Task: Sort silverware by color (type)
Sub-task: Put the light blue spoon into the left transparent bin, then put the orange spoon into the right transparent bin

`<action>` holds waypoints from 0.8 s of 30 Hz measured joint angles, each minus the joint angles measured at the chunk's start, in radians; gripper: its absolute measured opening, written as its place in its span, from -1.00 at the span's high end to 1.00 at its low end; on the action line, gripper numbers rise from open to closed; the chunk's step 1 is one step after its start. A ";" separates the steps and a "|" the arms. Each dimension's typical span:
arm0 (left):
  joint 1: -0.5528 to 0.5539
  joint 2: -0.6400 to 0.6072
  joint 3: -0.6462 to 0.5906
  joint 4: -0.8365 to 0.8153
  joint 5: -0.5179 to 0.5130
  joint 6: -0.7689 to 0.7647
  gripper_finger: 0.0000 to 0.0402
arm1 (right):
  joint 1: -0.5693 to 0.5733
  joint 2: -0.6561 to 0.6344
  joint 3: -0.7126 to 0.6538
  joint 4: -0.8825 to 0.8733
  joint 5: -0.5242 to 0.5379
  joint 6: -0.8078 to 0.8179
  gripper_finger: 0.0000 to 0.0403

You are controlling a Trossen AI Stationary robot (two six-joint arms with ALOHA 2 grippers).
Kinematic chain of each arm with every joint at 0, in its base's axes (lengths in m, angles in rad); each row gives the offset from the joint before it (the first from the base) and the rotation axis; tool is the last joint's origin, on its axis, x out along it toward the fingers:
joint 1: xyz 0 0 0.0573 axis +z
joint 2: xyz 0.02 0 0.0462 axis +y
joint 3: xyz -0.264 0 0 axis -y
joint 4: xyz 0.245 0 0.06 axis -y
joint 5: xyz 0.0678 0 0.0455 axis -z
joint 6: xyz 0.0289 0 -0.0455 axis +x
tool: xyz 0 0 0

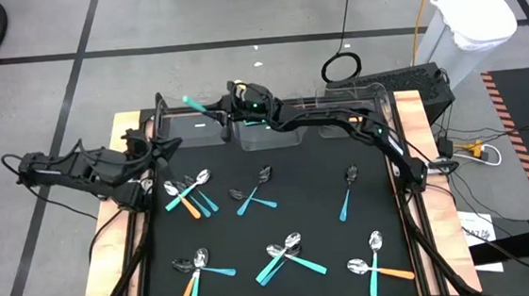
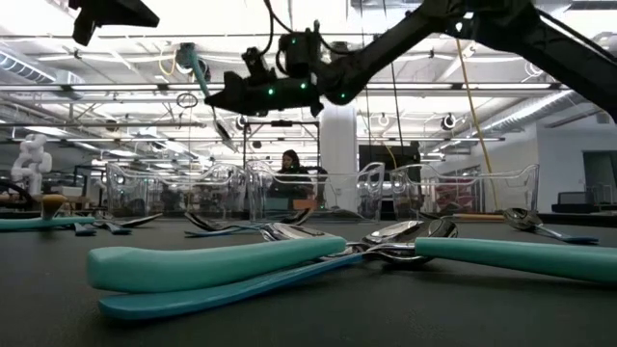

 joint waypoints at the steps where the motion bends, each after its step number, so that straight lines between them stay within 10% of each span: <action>1: 0.000 0.003 0.000 0.000 0.000 0.000 0.87 | -0.004 0.008 0.003 0.002 0.000 0.004 0.72; 13: 0.000 0.023 0.000 0.000 -0.029 -0.053 0.87 | -0.031 0.022 0.099 -0.221 0.100 0.141 0.31; 24: 0.000 0.064 0.000 -0.001 -0.039 -0.080 0.87 | -0.051 0.005 0.174 -0.445 -0.086 0.413 -0.12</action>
